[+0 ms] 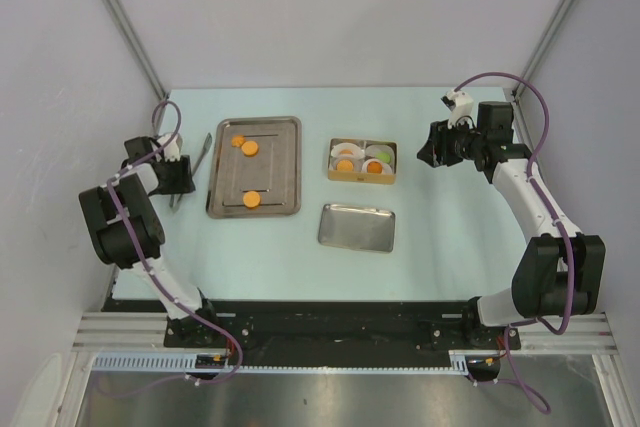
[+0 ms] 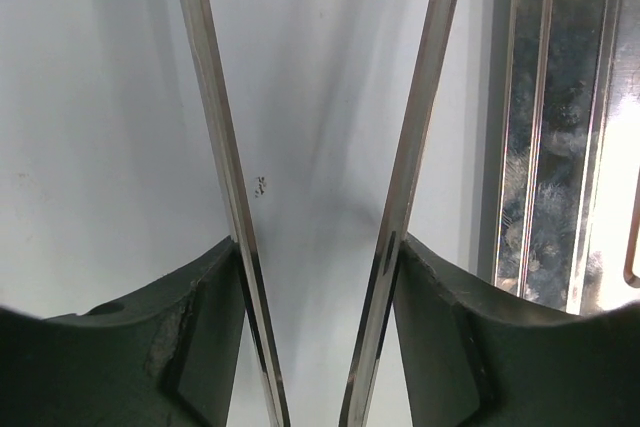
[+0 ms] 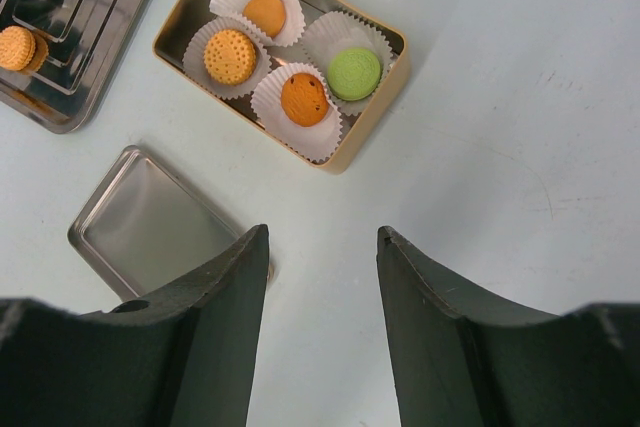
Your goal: Pack the cookies
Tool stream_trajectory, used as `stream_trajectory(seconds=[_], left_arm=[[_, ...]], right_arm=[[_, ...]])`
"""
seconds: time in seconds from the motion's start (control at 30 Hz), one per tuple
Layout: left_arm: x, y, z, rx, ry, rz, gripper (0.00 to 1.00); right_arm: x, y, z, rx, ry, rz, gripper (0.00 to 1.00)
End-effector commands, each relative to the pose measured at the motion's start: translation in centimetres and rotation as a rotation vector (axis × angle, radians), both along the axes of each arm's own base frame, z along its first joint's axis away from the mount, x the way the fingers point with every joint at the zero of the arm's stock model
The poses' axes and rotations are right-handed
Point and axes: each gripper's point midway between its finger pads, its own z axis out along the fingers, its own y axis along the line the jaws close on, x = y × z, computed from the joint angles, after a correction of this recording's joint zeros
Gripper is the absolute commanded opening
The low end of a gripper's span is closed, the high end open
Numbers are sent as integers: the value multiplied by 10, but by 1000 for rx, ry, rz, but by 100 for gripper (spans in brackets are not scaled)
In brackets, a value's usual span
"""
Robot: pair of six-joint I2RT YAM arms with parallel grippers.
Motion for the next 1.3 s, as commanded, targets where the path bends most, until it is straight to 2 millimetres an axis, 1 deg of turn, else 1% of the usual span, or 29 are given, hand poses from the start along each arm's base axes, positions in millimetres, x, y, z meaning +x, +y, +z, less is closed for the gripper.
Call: stream_trajectory(seconds=[0.0, 0.13, 0.37, 0.4, 0.43, 0.5, 0.53, 0.6, 0.63, 0.7, 0.73, 0.77, 0.83, 0.87, 0.9, 0.97, 1.0, 1.03, 1.1, 1.13, 1.2, 1.23, 1.27], left_arm=[[-4, 0, -6, -15, 46, -22, 63], [-8, 1, -5, -6, 50, -28, 66], [-14, -2, 7, 7, 26, -30, 67], [-17, -4, 6, 5, 27, -31, 67], [-16, -4, 16, 15, -3, -31, 67], [-19, -6, 24, 19, -23, -31, 67], [-18, -6, 37, 34, -56, -32, 67], [-20, -7, 50, 46, -91, -31, 68], [-19, -7, 68, 66, -136, -30, 68], [-21, -8, 82, 79, -173, -25, 70], [-20, -8, 93, 90, -202, -25, 70], [-21, -9, 110, 109, -247, -26, 70], [-21, -12, 129, 120, -308, -32, 72], [-23, -15, 148, 134, -359, -38, 72], [-23, -18, 157, 133, -386, -46, 74], [-25, -31, 176, 102, -447, -83, 75], [-28, -37, 191, 95, -489, -99, 76], [-29, -48, 200, 68, -521, -137, 76], [-32, -60, 216, 42, -567, -160, 77], [-32, -70, 220, 30, -577, -184, 77], [-32, -82, 228, 17, -592, -209, 78], [-32, -96, 232, 13, -604, -241, 79], [-32, -102, 235, 6, -611, -245, 80]], right_arm=[[1, 1, 10, -9, -45, 19, 52], [1, 1, 10, -10, -46, 18, 52], [0, 1, 13, -5, -51, 22, 52], [0, 1, 14, -6, -54, 21, 52], [0, 1, 14, -5, -55, 22, 52], [0, 1, 14, -4, -55, 22, 52], [0, 1, 15, -2, -56, 22, 52], [0, 2, 16, -2, -58, 22, 52], [0, 2, 18, 0, -64, 22, 52], [-1, 2, 19, 0, -67, 18, 52], [-1, 1, 21, -1, -71, 12, 52], [-1, 0, 22, -3, -73, 8, 52], [0, -2, 27, -8, -90, -11, 53], [1, -3, 29, -9, -97, -18, 53], [2, -5, 31, -10, -103, -30, 53], [6, -8, 35, -15, -119, -62, 54], [6, -9, 37, -17, -124, -73, 53], [8, -12, 38, -23, -129, -91, 53], [10, -15, 44, -24, -149, -114, 54], [13, -19, 46, -37, -159, -141, 54], [14, -23, 59, -47, -203, -171, 56], [15, -28, 63, -62, -220, -203, 58], [17, -31, 71, -65, -247, -218, 63]])
